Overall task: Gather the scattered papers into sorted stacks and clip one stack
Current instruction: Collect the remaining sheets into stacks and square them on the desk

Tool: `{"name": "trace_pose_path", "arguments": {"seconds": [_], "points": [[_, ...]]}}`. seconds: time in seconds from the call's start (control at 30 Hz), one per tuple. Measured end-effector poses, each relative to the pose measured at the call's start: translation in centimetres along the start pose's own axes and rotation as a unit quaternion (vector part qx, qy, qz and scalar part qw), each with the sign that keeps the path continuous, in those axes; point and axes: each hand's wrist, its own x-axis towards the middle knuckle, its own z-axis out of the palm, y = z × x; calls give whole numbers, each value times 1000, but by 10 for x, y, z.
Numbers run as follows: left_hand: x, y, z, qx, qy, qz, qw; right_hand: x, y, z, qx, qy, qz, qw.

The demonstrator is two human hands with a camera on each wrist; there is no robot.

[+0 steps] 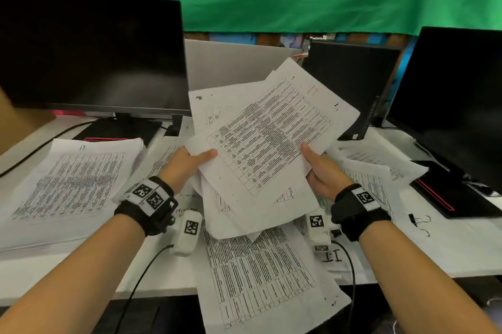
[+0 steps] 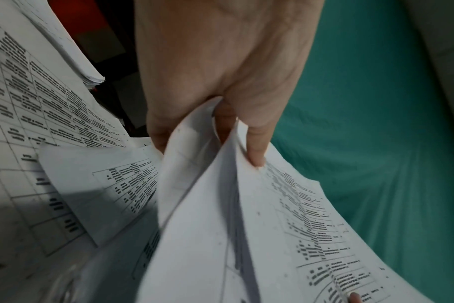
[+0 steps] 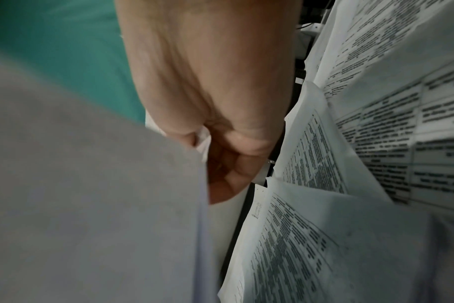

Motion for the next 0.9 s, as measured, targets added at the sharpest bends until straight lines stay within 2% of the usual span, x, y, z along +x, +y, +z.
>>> {"name": "trace_pose_path", "arguments": {"seconds": [0.1, 0.17, 0.23, 0.27, 0.33, 0.37, 0.4, 0.43, 0.5, 0.53, 0.6, 0.67, 0.73, 0.8, 0.83, 0.87, 0.9], "points": [[4, 6, -2, 0, 69, 39, 997, 0, -4, -3, -13, 20, -14, 1000], [5, 10, -4, -12, 86, 40, 995, 0, -6, -4, 9, 24, -22, 999], [7, 14, -3, -51, 85, -16, 995, -3, -4, -3, 27, -32, 1, 999], [10, 12, -1, -79, 106, -45, 990, -5, -1, 0, 21, -68, 29, 997], [11, 12, 1, -116, 158, -80, 977, -11, 10, 7, -44, -131, 84, 987], [11, 10, 0, -69, 168, -87, 979, -12, 17, 11, -90, -147, 100, 980], [12, 5, -3, -48, 183, -100, 977, -12, 23, 14, -127, -144, 107, 975], [8, 7, -4, -9, 168, -114, 979, -11, 27, 15, -145, -129, 106, 975], [5, -2, -8, 159, 188, -106, 963, -6, 30, 13, -128, -79, 95, 984], [3, -3, -10, 148, 199, -94, 964, -3, 29, 11, -110, -53, 89, 989], [5, -2, -17, 89, 182, -104, 974, 3, 24, 7, -94, 6, 71, 993], [2, -4, -22, 167, 162, -91, 968, 10, 20, 7, -89, 54, 66, 992], [3, -6, -31, 155, 144, -98, 972, 12, 16, 13, -110, 55, 99, 987], [4, -3, -35, 66, 158, -108, 979, 8, 13, 21, -182, -8, 176, 967], [4, -3, -35, 58, 157, -115, 979, 4, 11, 28, -235, -49, 201, 950], [5, -4, -37, 79, 154, -111, 979, 0, 11, 35, -296, -83, 211, 928], [1, -2, -40, 156, 149, -103, 971, -5, 13, 41, -367, -107, 203, 902]]}}
